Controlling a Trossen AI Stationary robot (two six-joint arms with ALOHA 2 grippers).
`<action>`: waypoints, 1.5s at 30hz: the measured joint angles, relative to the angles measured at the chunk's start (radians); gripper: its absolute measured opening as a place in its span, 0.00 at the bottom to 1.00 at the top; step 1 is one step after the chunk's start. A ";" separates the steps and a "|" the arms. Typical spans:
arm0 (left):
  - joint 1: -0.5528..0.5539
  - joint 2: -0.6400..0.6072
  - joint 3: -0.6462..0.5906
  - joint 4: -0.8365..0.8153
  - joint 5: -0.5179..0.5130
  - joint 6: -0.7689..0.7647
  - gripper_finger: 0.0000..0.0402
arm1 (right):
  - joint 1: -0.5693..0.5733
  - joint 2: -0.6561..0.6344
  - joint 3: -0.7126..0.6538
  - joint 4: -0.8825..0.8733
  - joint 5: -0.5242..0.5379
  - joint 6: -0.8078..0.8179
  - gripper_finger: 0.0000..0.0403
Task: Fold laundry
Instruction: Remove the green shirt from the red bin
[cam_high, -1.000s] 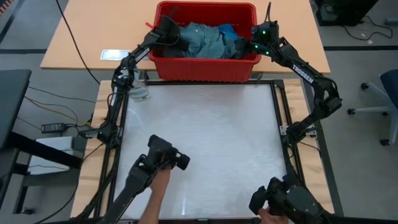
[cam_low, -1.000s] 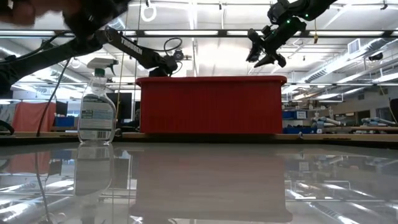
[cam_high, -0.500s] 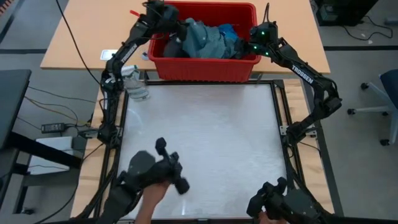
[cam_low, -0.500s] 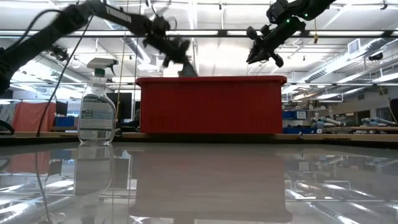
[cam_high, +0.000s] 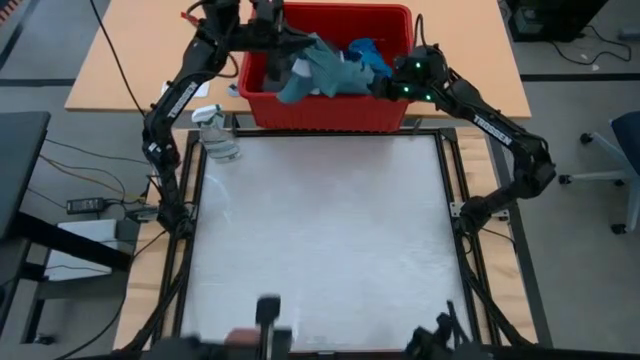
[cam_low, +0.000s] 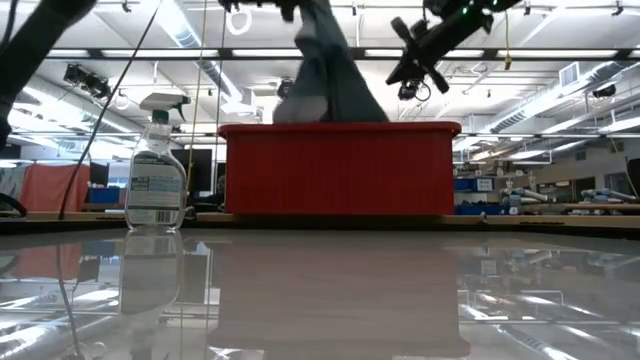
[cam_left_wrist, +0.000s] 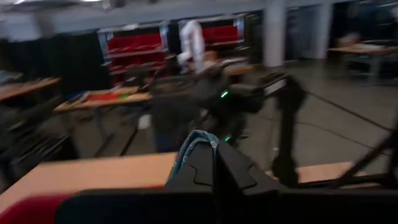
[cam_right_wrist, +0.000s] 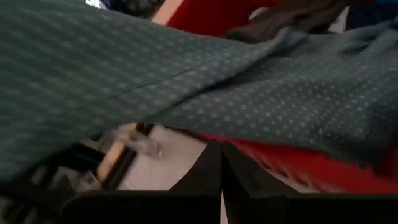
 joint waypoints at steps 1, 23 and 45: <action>-0.016 -0.013 0.000 0.001 0.015 0.000 0.00 | 0.021 -0.015 0.000 -0.029 0.022 -0.010 0.01; -0.688 -0.049 -0.008 -0.834 -0.609 -0.398 0.00 | 0.349 -0.254 -0.004 -0.555 0.238 -0.082 0.02; -0.976 0.084 -0.382 -0.196 -0.471 -1.063 0.13 | 0.614 -0.413 -0.559 -0.527 0.268 0.140 0.06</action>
